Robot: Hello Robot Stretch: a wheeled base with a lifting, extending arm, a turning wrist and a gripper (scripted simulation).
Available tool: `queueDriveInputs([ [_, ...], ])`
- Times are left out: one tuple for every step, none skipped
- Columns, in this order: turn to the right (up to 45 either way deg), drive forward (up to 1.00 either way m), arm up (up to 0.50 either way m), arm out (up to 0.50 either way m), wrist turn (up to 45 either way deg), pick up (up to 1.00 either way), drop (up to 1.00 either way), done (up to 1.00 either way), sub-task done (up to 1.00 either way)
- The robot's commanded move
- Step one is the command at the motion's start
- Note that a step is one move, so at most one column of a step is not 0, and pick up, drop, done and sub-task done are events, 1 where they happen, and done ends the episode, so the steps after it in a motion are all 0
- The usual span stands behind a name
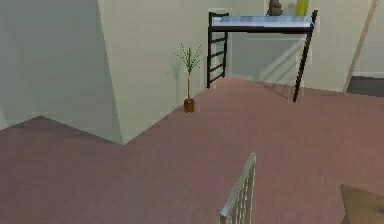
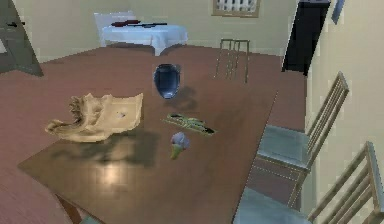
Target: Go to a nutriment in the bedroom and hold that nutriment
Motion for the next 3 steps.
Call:
queueDriveInputs([
  [0.0, 0.0, 0.5, 0.0, 0.0, 0.0, 0.0, 0.0, 0.0],
  [0.0, 0.0, 0.36, 0.0, 0.0, 0.0, 0.0, 0.0, 0.0],
  [0.0, 0.0, 0.0, 0.4, 0.0, 0.0, 0.0, 0.0, 0.0],
])
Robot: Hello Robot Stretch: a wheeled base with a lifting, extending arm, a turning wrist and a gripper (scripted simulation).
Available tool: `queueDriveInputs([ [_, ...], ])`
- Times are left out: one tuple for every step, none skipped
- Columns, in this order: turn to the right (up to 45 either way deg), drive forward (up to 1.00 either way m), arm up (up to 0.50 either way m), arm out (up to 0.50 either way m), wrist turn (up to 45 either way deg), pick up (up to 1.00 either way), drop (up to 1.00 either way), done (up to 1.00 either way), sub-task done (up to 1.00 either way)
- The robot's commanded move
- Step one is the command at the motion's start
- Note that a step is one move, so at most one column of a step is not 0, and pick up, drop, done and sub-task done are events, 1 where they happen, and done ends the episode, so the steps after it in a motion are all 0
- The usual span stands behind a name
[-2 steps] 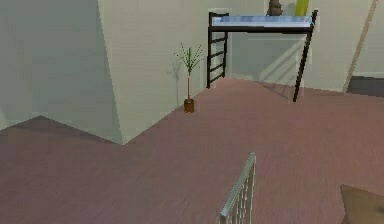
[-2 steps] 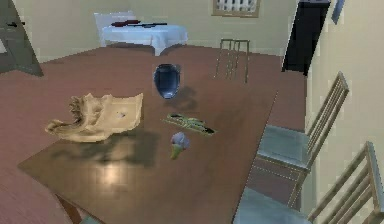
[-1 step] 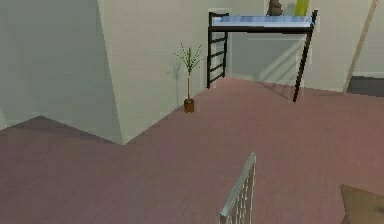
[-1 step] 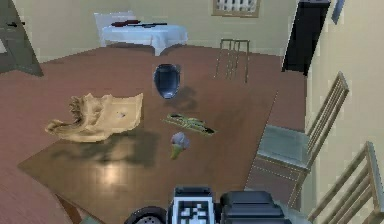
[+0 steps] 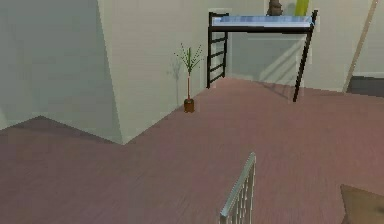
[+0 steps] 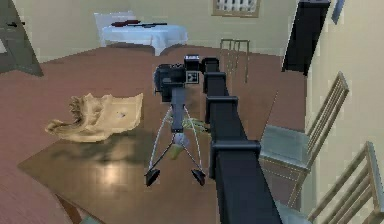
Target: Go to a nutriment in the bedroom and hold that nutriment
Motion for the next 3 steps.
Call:
queueDriveInputs([
  [0.0, 0.0, 0.0, 0.0, 45.0, 0.0, 0.0, 0.0, 0.0],
  [0.0, 0.0, 0.0, 0.0, 45.0, 0.0, 0.0, 0.0, 0.0],
  [0.0, 0.0, 0.0, 0.0, 45.0, 0.0, 0.0, 0.0, 0.0],
])
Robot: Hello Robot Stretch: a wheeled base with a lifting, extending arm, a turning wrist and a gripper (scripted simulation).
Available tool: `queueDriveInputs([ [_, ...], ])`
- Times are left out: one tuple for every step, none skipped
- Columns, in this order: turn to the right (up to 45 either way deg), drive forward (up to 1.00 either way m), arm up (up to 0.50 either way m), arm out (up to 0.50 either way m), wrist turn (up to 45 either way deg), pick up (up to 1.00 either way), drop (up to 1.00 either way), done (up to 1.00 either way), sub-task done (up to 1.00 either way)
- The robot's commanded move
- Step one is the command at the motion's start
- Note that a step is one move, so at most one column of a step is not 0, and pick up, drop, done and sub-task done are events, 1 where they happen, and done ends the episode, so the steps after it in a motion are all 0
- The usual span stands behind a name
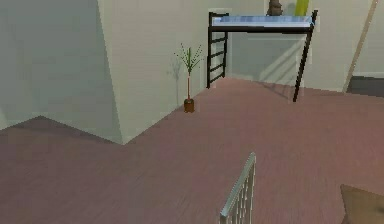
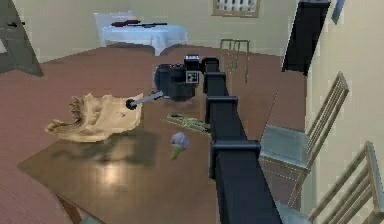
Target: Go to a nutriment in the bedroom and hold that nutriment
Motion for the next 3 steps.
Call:
queueDriveInputs([
  [0.0, 0.0, 0.0, 0.0, 30.0, 0.0, 0.0, 0.0, 0.0],
  [0.0, 0.0, -0.3, 0.0, 0.0, 0.0, 0.0, 0.0, 0.0],
  [0.0, 0.0, 0.0, 0.0, 0.0, 1.0, 0.0, 0.0, 0.0],
])
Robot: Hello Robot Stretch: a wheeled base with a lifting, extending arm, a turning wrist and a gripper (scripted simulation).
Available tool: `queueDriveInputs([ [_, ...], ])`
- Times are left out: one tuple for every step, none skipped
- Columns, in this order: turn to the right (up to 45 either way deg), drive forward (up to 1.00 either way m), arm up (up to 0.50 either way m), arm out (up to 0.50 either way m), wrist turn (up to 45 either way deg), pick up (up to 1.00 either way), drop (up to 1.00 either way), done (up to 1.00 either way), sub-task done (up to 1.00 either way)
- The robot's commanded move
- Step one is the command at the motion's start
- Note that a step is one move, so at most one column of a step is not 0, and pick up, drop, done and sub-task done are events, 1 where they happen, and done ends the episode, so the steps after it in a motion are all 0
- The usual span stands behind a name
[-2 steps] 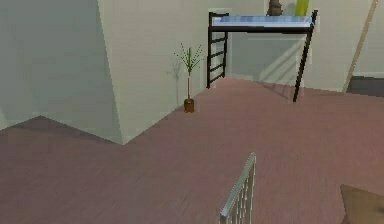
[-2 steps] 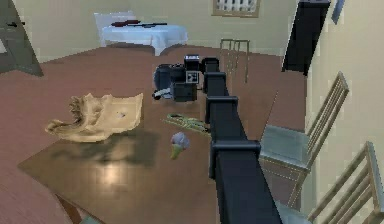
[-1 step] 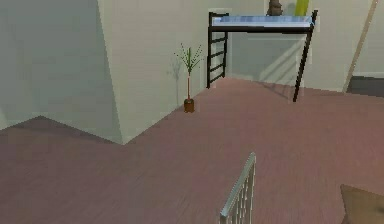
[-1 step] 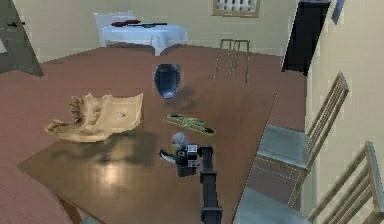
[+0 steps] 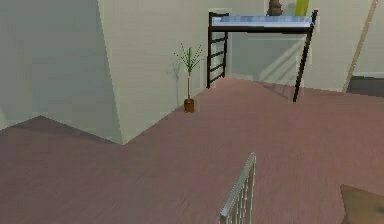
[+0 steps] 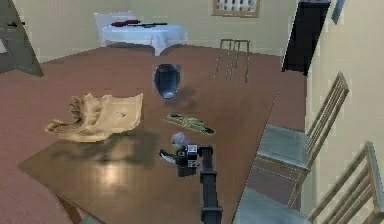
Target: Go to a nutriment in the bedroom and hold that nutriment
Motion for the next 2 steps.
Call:
queueDriveInputs([
  [0.0, 0.0, 0.1, 0.0, 0.0, 0.0, 0.0, 0.0, 0.0],
  [0.0, 0.0, 0.0, 0.0, 0.0, 0.0, 0.0, 1.0, 0.0],
])
